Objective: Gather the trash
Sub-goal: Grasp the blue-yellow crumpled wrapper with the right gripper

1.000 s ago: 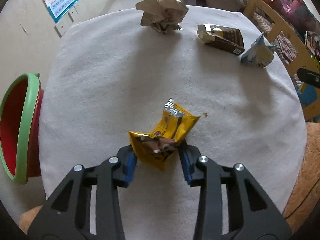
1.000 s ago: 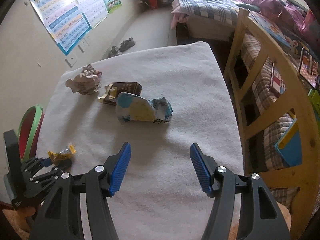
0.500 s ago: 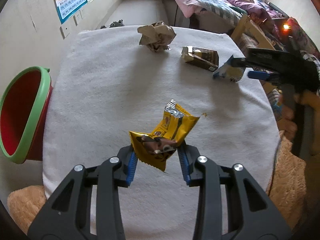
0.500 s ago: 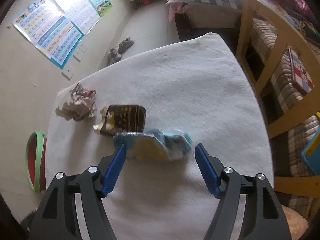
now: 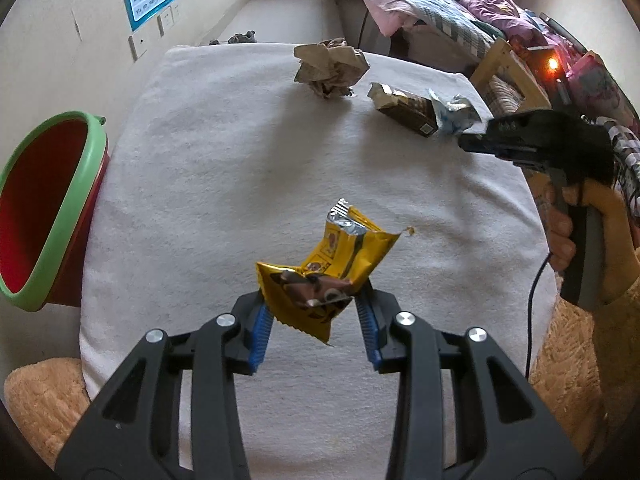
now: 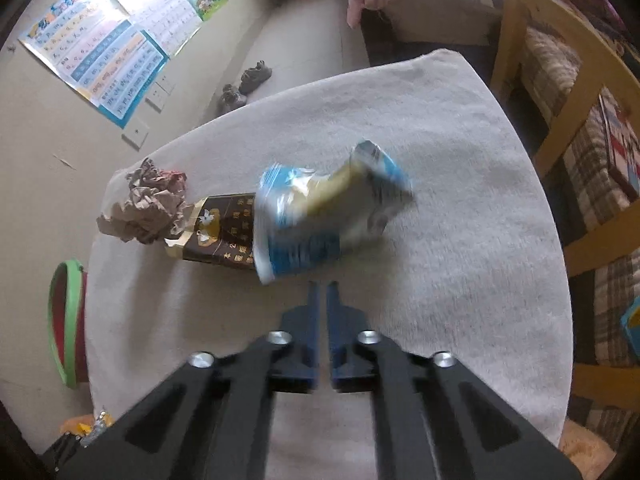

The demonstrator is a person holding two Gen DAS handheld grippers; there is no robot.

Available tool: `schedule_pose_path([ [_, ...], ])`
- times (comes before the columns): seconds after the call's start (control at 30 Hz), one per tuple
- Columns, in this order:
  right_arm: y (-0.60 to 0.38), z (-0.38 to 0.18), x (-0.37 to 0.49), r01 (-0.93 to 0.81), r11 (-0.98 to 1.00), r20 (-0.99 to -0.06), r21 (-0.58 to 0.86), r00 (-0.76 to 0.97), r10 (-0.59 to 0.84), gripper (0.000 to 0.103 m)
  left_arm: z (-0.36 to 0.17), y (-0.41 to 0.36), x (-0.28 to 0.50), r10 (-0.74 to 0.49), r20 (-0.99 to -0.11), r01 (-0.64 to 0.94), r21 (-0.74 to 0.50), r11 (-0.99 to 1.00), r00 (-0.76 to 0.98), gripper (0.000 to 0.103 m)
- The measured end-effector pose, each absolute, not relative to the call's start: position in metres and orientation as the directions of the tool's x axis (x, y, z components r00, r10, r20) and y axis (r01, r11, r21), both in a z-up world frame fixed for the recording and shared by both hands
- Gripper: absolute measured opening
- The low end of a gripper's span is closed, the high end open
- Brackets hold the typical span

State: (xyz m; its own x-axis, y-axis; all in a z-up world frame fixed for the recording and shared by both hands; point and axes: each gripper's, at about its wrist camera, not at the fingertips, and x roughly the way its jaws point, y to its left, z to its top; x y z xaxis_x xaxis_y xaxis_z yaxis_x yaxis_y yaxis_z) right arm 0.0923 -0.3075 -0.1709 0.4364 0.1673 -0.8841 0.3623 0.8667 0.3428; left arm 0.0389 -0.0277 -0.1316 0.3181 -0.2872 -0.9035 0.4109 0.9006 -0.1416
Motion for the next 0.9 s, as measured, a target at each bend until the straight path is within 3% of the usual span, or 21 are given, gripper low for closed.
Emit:
schedule_pose_path([
  [0.13, -0.311, -0.161, 0.072, 0.35, 0.847, -0.863, 0.4, 0.456, 0.219, 0.001, -0.13, -0.025, 0.039, -0.29, -0.901, 0.405, -0.145, 0.903, 0.324, 0.036],
  [0.2, -0.312, -0.15, 0.066, 0.337, 0.856, -0.855, 0.392, 0.476, 0.204, 0.005, -0.131, -0.023, 0.041, -0.292, -0.9, 0.4, -0.149, 0.904, 0.324, 0.036],
  [0.23, -0.313, -0.146, 0.065, 0.337, 0.864, -0.857, 0.373, 0.483, 0.182, 0.012, -0.131, -0.023, 0.041, -0.292, -0.9, 0.397, -0.151, 0.905, 0.323, 0.036],
  [0.27, -0.314, -0.142, 0.067, 0.341, 0.871, -0.86, 0.353, 0.484, 0.16, 0.037, -0.132, -0.022, 0.042, -0.292, -0.9, 0.394, -0.153, 0.906, 0.323, 0.036],
  [0.33, -0.321, -0.14, 0.073, 0.368, 0.856, -0.856, 0.363, 0.495, 0.149, 0.063, -0.133, -0.021, 0.042, -0.296, -0.901, 0.388, -0.161, 0.908, 0.319, 0.036],
  [0.57, -0.343, -0.171, 0.118, 0.536, 0.709, -0.859, 0.458, 0.471, 0.199, 0.064, -0.131, -0.019, 0.041, -0.297, -0.898, 0.384, -0.162, 0.909, 0.324, 0.036],
  [0.8, -0.347, -0.18, 0.143, 0.6, 0.665, -0.871, 0.444, 0.465, 0.162, 0.063, -0.131, -0.012, 0.043, -0.284, -0.902, 0.365, -0.157, 0.918, 0.326, 0.036],
  [0.83, -0.348, -0.18, 0.144, 0.598, 0.667, -0.87, 0.444, 0.466, 0.161, 0.059, -0.133, -0.011, 0.044, -0.282, -0.904, 0.361, -0.158, 0.919, 0.323, 0.036],
  [0.87, -0.348, -0.178, 0.145, 0.594, 0.672, -0.869, 0.442, 0.469, 0.156, 0.048, -0.133, -0.011, 0.044, -0.281, -0.905, 0.36, -0.158, 0.919, 0.32, 0.036],
  [0.9, -0.347, -0.177, 0.146, 0.586, 0.679, -0.867, 0.443, 0.473, 0.158, 0.046, -0.134, -0.011, 0.045, -0.281, -0.906, 0.36, -0.159, 0.92, 0.318, 0.036],
])
